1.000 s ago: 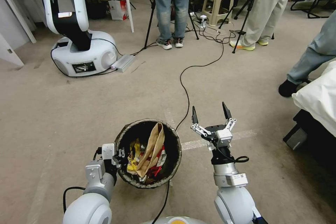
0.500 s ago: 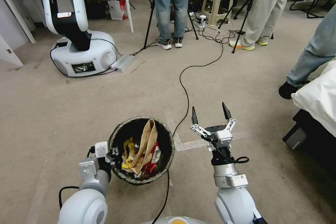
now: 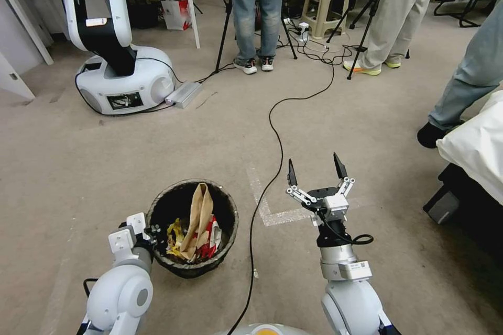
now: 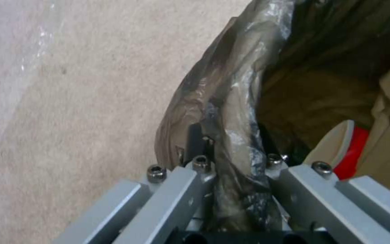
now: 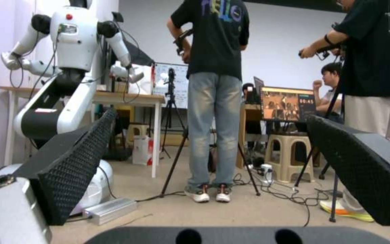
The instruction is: Pick up the trash bin, then pick up the garbage from the floor and place it into the trash bin.
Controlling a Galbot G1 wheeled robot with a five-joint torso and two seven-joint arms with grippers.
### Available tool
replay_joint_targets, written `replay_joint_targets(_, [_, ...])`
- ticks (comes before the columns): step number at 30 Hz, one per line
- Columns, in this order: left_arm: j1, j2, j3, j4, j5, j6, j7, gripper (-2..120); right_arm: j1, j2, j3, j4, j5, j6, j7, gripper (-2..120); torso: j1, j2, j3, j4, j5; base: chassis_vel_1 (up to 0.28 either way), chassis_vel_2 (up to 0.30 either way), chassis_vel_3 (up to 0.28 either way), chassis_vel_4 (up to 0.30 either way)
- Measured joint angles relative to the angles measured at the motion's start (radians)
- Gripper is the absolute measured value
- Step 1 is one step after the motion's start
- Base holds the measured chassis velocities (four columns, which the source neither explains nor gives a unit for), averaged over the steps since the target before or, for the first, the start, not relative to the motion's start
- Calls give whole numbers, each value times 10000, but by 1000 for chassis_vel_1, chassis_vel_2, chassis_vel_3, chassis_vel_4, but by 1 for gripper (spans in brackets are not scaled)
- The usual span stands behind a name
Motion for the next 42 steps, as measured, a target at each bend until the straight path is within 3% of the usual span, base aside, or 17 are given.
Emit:
replay_joint_targets(13, [-66,-79,-41,173,-861,159,-196,2,-40,47,33,-110,-396,73,40,100,0,0,1,-6,-17,0,0,0,0])
replay_joint_targets(14, [-68,-79,-24,157,-943,171,-164,11,-50,67,12,-122,-461,90,32,100,0,0,2,-6,-18,0,0,0,0])
replay_joint_targets(23, [-165,-106,111,66,-1070,120,132,38,-86,81,-36,-226,-646,210,-83,100,0,-2,4,-9,-27,0,0,0,0])
replay_joint_targets(36, [-388,-89,179,-361,-873,-203,253,91,-82,94,-135,-387,-785,336,-180,100,0,-2,3,-6,-15,0,0,0,0])
replay_joint_targets(42, [-455,-92,195,-572,-701,-437,379,97,-102,121,-192,-396,-846,378,-235,100,0,-2,3,-7,-15,0,0,0,0])
